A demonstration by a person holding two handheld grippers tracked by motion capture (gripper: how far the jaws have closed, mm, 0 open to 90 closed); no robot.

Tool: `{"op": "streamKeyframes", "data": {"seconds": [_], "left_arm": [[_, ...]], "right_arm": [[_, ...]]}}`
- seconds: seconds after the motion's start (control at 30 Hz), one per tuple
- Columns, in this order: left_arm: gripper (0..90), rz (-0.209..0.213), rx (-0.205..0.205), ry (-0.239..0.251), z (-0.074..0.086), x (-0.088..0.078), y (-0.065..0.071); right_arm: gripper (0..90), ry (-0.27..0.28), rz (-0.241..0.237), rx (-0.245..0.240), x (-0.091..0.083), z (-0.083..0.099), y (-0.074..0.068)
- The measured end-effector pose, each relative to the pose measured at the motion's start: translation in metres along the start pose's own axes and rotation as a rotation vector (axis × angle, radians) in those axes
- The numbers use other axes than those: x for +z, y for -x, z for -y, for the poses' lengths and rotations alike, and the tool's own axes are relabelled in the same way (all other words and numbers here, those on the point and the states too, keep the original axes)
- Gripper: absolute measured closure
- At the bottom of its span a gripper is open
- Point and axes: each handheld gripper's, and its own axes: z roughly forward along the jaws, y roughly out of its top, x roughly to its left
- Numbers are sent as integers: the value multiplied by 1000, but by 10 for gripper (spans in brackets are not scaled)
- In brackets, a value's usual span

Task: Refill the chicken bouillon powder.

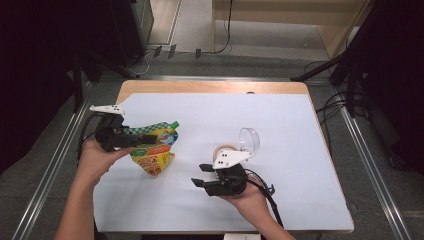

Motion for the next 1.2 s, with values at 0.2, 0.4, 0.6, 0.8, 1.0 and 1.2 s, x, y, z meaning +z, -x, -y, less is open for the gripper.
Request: {"op": "streamKeyframes", "data": {"seconds": [0.2,0.4,0.6,0.8,1.0,1.2], "left_arm": [[568,-22,10,3,-9,-9,9],[521,-51,7,18,-18,-19,15],[453,-75,-17,42,-25,-28,18],[435,-108,-10,67,-33,-42,23],[396,-150,-36,80,-37,-50,17],[403,-185,-72,85,-36,-54,4]], "right_arm": [[507,-8,7,-7,-1,-1,0],[506,-14,8,-2,-2,-2,0],[504,-28,14,-19,-3,-4,1],[503,-36,11,-29,-5,-6,1],[500,-46,16,-21,-5,-6,2],[500,-48,12,-22,-6,-6,3]]}}
